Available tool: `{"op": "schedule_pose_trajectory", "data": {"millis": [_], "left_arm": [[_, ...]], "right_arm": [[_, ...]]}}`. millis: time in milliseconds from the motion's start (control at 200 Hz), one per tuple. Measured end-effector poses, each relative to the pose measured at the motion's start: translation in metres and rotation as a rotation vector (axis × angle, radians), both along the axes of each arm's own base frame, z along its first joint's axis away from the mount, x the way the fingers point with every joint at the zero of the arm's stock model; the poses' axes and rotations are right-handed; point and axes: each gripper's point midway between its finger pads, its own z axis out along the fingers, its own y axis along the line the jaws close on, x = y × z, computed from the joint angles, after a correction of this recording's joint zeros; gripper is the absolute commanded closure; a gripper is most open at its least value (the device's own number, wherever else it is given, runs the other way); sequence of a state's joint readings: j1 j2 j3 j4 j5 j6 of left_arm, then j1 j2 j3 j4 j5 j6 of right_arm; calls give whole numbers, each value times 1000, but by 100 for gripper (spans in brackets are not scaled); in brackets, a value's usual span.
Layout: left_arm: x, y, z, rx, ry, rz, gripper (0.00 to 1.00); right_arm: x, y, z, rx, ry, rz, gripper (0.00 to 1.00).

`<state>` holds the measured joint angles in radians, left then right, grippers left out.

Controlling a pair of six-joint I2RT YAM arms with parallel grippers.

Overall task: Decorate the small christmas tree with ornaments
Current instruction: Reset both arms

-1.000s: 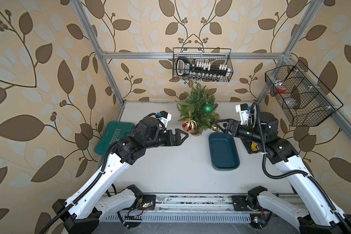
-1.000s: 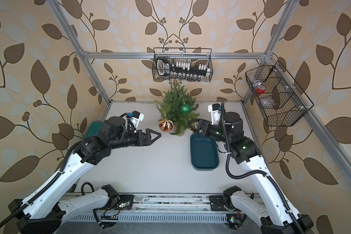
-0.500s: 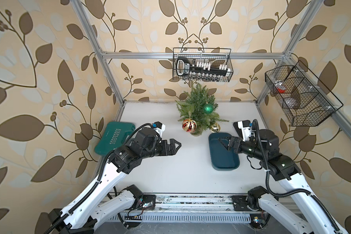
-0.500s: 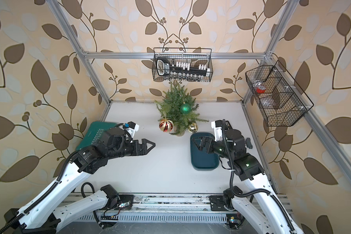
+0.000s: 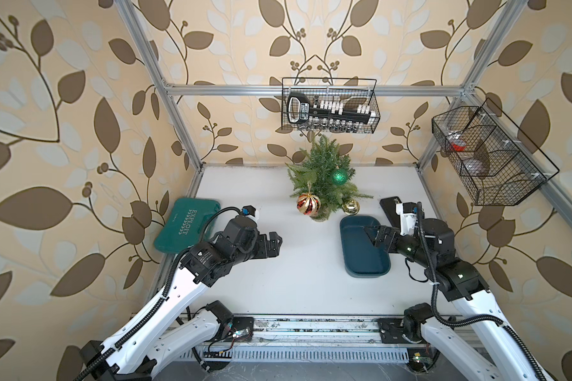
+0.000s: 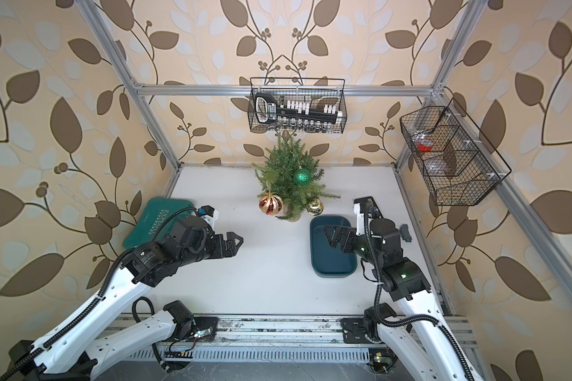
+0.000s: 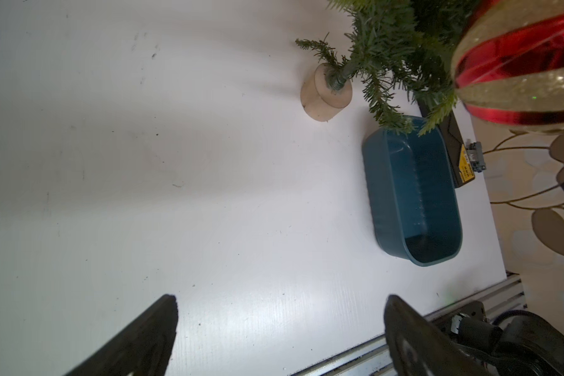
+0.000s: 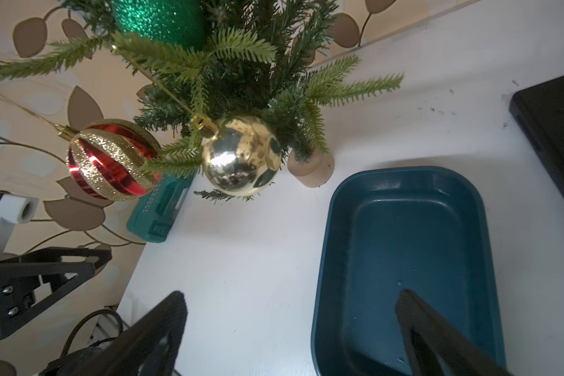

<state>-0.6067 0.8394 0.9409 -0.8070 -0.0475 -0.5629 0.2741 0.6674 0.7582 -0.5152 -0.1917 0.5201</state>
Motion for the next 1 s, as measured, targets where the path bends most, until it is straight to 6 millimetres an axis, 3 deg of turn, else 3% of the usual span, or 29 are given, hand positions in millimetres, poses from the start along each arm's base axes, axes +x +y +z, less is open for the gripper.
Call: {"op": "schedule_pose_trajectory", "data": {"millis": [225,400,580,1000], "left_arm": [[21,22,7,143,-136,54,1],[40,35,11,239,-229,89,1],[58,48,11,289,-247,138,1],[121,116,-3,374,-244,374,1]], "right_arm": [[20,-30,-8,-99,-24,-158,0],[32,-53,-26,-163,-45,-275,0],[45,-68,-26,-208,-60,-344,0],[82,-143,-40,-358,-45,-663,0]]}}
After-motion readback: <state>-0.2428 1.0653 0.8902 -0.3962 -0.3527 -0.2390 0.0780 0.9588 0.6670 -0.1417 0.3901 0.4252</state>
